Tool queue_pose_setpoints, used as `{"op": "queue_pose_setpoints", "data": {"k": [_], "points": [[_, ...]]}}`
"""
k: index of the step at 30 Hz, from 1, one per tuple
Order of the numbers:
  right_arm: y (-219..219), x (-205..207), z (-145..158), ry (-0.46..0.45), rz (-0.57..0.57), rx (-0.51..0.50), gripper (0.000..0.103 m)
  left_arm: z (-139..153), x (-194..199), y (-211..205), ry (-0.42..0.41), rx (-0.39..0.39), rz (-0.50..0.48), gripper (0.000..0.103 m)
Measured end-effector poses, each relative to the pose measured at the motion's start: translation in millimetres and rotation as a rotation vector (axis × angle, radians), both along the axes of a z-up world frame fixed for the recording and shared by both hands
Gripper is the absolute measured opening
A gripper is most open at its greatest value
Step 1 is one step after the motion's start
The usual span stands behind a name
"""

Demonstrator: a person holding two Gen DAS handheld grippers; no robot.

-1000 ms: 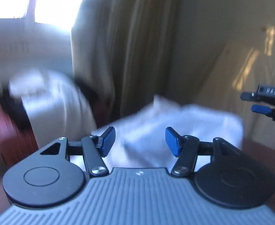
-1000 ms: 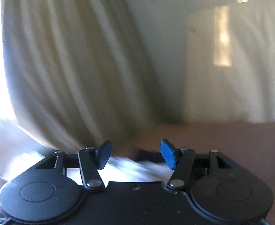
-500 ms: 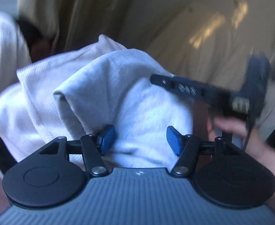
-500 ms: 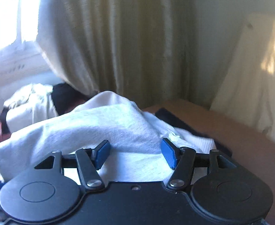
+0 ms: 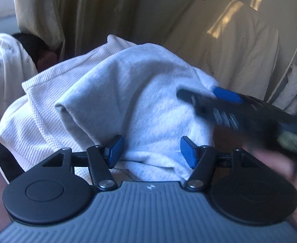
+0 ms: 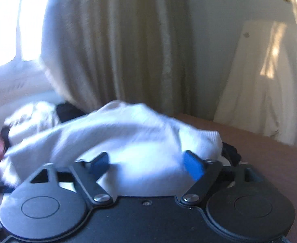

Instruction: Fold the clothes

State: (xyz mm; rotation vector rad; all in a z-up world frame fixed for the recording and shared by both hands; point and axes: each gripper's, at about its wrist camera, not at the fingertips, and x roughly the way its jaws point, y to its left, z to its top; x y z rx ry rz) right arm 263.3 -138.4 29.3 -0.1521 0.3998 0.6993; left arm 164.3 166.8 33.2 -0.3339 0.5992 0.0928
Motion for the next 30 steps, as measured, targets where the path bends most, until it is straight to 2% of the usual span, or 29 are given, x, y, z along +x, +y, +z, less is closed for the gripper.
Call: {"op": "queue_pose_setpoints", "data": {"k": [1,4,5,7,10,12,14,17,18,21,23,26,30], "points": [[-6,-5,-1,0.036,-0.016,-0.005,0.093,1,-1,-1,-0.001,0.004,0.001,0.065],[-39,-12,6,0.191,-0.089,0.115,0.092,8,-10,-3,-0.003,-0.001,0.025,0.069],[-48,-14,10,0.225,-0.116,0.136,0.092,11,-16,-6,-0.005,0.023,0.04,0.079],[-64,-20,20,0.276,-0.161,0.168,0.092,17,-35,-13,-0.012,0.094,0.056,0.091],[-84,-45,46,0.212,-0.157,0.124,0.092,23,-63,-24,-0.025,0.149,0.054,0.095],[-90,-62,58,0.201,-0.133,0.105,0.092,30,-73,-32,0.002,0.164,0.079,0.098],[-90,-78,63,0.195,-0.125,0.081,0.092,38,-75,-43,0.047,0.216,0.149,0.101],[-91,-101,68,0.188,-0.148,-0.016,0.092,44,-81,-61,0.1,0.248,0.123,0.103],[-91,-107,67,0.197,-0.155,-0.047,0.093,45,-83,-67,0.119,0.246,0.109,0.103],[-88,-120,63,0.301,-0.154,-0.101,0.093,39,-87,-81,0.195,0.219,0.05,0.103],[-91,-123,63,0.356,-0.137,-0.079,0.093,35,-91,-89,0.212,0.216,0.032,0.103],[-93,-130,60,0.346,-0.158,-0.093,0.094,33,-100,-100,0.218,0.246,0.023,0.103],[-97,-138,50,0.361,-0.233,-0.131,0.095,29,-111,-103,0.247,0.266,0.088,0.103]]}}
